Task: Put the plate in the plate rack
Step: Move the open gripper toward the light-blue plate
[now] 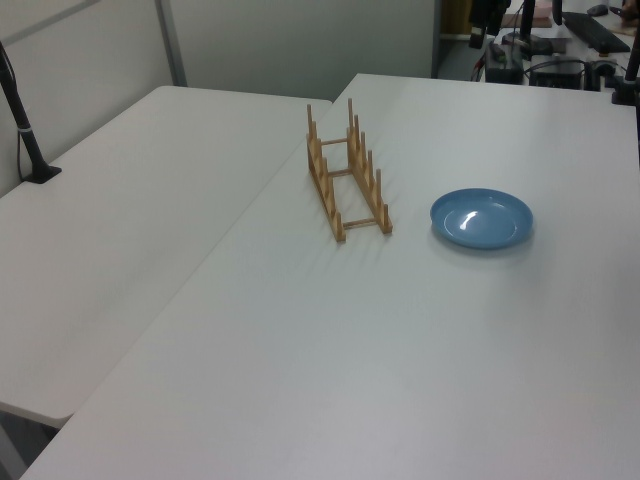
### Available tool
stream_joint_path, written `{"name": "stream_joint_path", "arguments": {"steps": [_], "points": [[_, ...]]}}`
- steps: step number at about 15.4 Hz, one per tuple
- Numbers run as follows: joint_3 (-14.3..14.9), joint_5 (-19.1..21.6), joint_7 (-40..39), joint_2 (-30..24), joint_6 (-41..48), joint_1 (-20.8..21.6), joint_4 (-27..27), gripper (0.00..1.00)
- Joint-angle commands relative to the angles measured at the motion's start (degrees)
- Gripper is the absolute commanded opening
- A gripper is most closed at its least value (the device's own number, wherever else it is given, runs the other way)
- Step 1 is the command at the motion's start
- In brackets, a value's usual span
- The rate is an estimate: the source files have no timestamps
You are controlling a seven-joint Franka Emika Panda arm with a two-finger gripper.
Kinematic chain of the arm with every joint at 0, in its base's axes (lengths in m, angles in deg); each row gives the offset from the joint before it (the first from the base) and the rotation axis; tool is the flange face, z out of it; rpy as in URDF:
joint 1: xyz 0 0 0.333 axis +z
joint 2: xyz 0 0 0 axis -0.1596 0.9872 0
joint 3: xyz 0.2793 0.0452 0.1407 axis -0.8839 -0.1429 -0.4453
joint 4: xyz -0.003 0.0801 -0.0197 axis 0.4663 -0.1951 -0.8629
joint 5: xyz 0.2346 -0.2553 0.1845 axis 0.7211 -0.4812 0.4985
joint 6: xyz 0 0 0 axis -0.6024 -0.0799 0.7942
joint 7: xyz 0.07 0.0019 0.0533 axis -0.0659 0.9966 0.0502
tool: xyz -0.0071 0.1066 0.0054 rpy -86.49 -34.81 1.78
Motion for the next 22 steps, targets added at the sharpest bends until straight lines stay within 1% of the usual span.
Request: {"name": "stream_joint_path", "arguments": {"steps": [1,17,22], "points": [[0.4,-1.04,-0.66,-0.88,-0.82,0.65,-0.86,1.0],[0.76,-0.86,0.05,-1.05,-0.46,0.56,-0.86,1.0],[0.85,-0.86,-0.83,-1.05,-0.46,0.3,-0.86,1.0]]}}
